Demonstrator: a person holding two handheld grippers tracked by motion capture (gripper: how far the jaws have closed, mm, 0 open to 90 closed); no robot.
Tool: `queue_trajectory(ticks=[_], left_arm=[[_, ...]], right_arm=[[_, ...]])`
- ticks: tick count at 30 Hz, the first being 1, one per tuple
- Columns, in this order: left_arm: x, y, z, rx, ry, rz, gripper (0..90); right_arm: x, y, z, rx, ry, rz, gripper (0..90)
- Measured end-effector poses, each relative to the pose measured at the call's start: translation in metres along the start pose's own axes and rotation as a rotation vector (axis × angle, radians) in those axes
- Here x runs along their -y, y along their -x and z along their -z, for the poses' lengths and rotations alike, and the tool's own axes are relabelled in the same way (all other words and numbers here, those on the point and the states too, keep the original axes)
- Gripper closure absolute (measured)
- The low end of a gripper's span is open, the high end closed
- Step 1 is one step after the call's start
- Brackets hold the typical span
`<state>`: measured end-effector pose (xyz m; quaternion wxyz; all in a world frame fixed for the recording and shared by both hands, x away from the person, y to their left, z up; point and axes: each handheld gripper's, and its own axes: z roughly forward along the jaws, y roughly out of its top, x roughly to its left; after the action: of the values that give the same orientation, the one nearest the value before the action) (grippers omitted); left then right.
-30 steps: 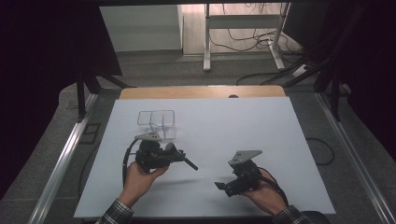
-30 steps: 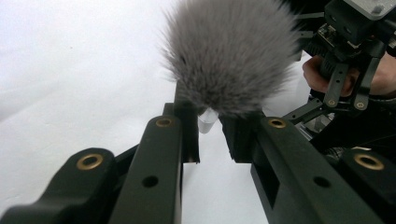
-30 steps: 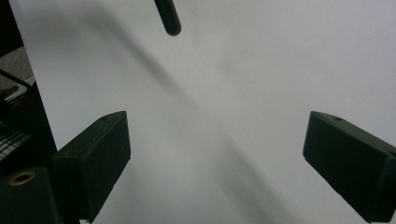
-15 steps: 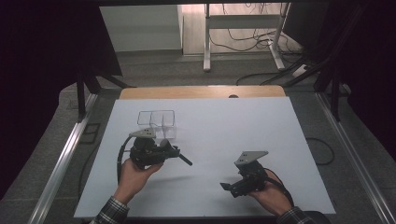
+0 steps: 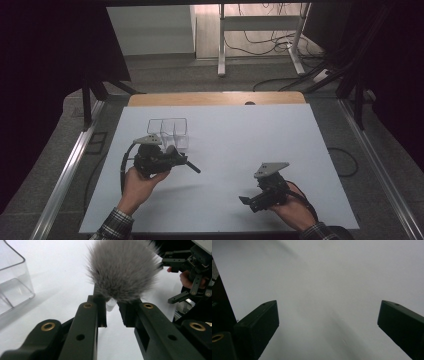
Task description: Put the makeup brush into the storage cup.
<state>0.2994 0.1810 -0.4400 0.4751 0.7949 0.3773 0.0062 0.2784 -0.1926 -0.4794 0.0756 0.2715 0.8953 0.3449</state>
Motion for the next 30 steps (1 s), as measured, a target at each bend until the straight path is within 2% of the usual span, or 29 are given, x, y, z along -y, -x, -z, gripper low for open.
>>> queue_trajectory(ticks=[10, 22, 30], left_arm=[[-0.005, -0.008, 0.009, -0.03, 0.013, 0.003, 77.0], [-0.009, -0.018, 0.015, -0.055, 0.02, 0.008, 77.0], [-0.012, -0.023, 0.016, -0.064, 0.02, 0.011, 77.0]], right_arm=[[0.004, 0.006, 0.004, 0.017, -0.017, -0.017, 2.0], [0.013, 0.018, 0.018, 0.072, -0.019, -0.034, 1.1], [0.024, 0.03, 0.032, 0.117, -0.024, -0.081, 0.7]])
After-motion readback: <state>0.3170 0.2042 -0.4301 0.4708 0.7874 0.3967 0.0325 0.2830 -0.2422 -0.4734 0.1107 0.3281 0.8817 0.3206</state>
